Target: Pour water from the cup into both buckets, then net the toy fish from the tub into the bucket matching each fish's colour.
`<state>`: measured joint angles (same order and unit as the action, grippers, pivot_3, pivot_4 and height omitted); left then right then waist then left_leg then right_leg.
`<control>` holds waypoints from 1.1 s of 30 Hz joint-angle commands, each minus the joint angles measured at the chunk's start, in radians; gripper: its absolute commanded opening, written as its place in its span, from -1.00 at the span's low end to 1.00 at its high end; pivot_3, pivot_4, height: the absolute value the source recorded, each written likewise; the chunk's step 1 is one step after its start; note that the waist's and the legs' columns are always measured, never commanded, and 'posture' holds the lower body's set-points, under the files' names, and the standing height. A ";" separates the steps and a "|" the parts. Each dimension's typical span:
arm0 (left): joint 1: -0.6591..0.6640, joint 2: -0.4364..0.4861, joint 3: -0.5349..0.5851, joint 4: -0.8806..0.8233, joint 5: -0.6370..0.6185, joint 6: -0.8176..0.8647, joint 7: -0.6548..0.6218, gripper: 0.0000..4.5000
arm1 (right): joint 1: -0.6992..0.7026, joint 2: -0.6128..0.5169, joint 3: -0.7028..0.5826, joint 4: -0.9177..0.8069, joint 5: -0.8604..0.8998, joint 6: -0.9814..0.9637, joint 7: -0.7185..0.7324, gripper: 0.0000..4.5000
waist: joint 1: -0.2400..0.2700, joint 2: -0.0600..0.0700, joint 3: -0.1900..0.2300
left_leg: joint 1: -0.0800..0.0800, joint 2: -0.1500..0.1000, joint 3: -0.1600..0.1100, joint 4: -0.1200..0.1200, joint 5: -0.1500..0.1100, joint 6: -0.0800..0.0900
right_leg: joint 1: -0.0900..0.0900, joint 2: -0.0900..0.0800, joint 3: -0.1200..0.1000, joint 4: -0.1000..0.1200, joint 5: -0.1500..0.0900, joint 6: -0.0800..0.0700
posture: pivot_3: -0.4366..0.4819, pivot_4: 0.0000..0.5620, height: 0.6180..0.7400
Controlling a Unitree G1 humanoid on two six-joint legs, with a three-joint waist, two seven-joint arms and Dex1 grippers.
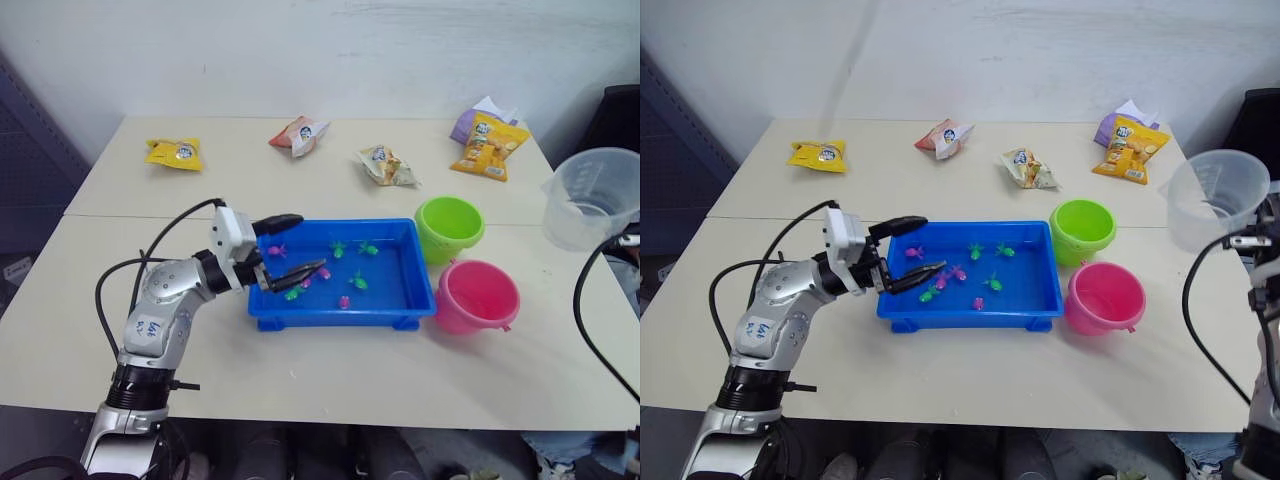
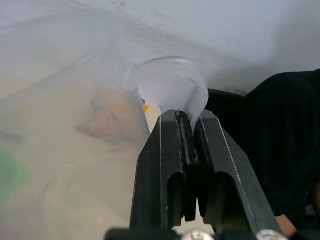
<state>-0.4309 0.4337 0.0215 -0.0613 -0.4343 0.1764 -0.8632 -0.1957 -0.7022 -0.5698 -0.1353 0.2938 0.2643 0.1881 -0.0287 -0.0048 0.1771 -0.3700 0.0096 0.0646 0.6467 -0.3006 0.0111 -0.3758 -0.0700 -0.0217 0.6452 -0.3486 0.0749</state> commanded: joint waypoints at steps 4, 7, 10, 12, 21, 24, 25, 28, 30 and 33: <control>-0.050 -0.009 0.009 0.024 0.016 -0.014 0.026 1.00 | -0.156 -0.138 0.178 0.176 -0.213 -0.072 0.008 -0.98 | 0.004 0.000 0.000 | -0.001 0.000 0.000 0.001 0.000 0.000 | -0.001 0.000 0.000 -0.001 0.000 0.000 | -0.05 -0.47 0.97; -0.060 -0.015 -0.002 0.032 0.025 -0.019 0.031 1.00 | -0.201 -0.170 0.271 0.257 -0.314 -0.169 0.010 -0.98 | 0.003 -0.001 0.000 | -0.002 0.000 0.000 0.000 0.001 0.001 | -0.001 0.000 0.000 -0.001 0.000 0.000 | -0.05 -0.47 0.97; -0.062 -0.022 -0.009 0.032 0.033 -0.019 0.033 1.00 | -0.242 -0.178 0.330 0.321 -0.392 -0.249 -0.013 -0.98 | 0.003 -0.001 0.001 | -0.002 0.000 0.001 0.000 0.001 0.000 | -0.001 0.000 0.000 -0.002 0.000 0.000 | -0.05 -0.47 0.97; -0.061 -0.028 -0.012 0.030 0.037 -0.016 0.036 1.00 | -0.264 -0.169 0.354 0.351 -0.416 -0.288 -0.015 -0.98 | 0.002 -0.001 0.001 | -0.002 0.000 0.001 0.001 0.001 0.000 | -0.001 0.000 0.000 -0.001 0.000 0.000 | -0.05 -0.47 0.97; -0.051 -0.046 -0.021 0.022 0.047 -0.015 0.049 1.00 | -0.300 -0.151 0.425 0.451 -0.531 -0.411 -0.080 -0.98 | 0.002 -0.002 0.001 | -0.002 0.000 0.001 0.001 0.002 0.000 | -0.001 0.000 0.000 -0.001 0.000 0.000 | -0.05 -0.47 0.97; -0.054 -0.048 -0.023 0.025 0.048 -0.017 0.046 1.00 | -0.308 -0.141 0.449 0.471 -0.568 -0.434 -0.107 -0.98 | 0.000 -0.002 0.001 | -0.001 0.000 0.001 0.001 0.002 -0.001 | -0.001 0.000 0.000 -0.001 0.000 0.000 | -0.05 -0.47 0.97; -0.054 -0.049 -0.024 0.026 0.046 -0.018 0.043 1.00 | -0.313 -0.140 0.453 0.480 -0.580 -0.441 -0.119 -0.98 | 0.001 -0.002 0.001 | -0.001 0.000 0.001 0.001 0.002 -0.001 | -0.001 0.000 0.000 -0.001 0.000 0.000 | -0.05 -0.47 0.97; -0.051 -0.052 -0.023 0.023 0.039 -0.015 0.041 1.00 | -0.331 -0.141 0.471 0.504 -0.622 -0.460 -0.154 -0.98 | 0.001 -0.002 0.001 | -0.001 0.000 0.001 0.001 0.002 -0.001 | -0.001 0.000 0.000 -0.001 0.000 0.000 | -0.05 -0.47 0.97; -0.050 -0.053 -0.022 0.025 0.040 -0.015 0.041 1.00 | -0.346 -0.144 0.496 0.516 -0.657 -0.486 -0.166 -0.98 | 0.001 -0.002 0.001 | -0.001 0.000 0.001 0.001 0.002 -0.001 | -0.001 0.000 0.000 -0.001 0.000 0.000 | -0.05 -0.47 0.97; -0.051 -0.053 -0.022 0.028 0.041 -0.016 0.040 1.00 | -0.364 -0.157 0.529 0.530 -0.709 -0.522 -0.173 -0.98 | -0.001 -0.002 0.001 | -0.001 0.000 0.001 0.001 0.002 -0.001 | -0.001 0.000 0.000 -0.001 0.000 0.000 | -0.05 -0.47 0.97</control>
<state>-0.4714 0.3805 -0.0093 -0.0194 -0.3870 0.1719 -0.8218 -0.5383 -0.8319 -0.0387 0.4019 -0.3912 -0.2268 0.0341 -0.0297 -0.0065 0.1782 -0.3710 0.0095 0.0654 0.6476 -0.2985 0.0098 -0.3764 -0.0701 -0.0220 0.6446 -0.3484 0.0751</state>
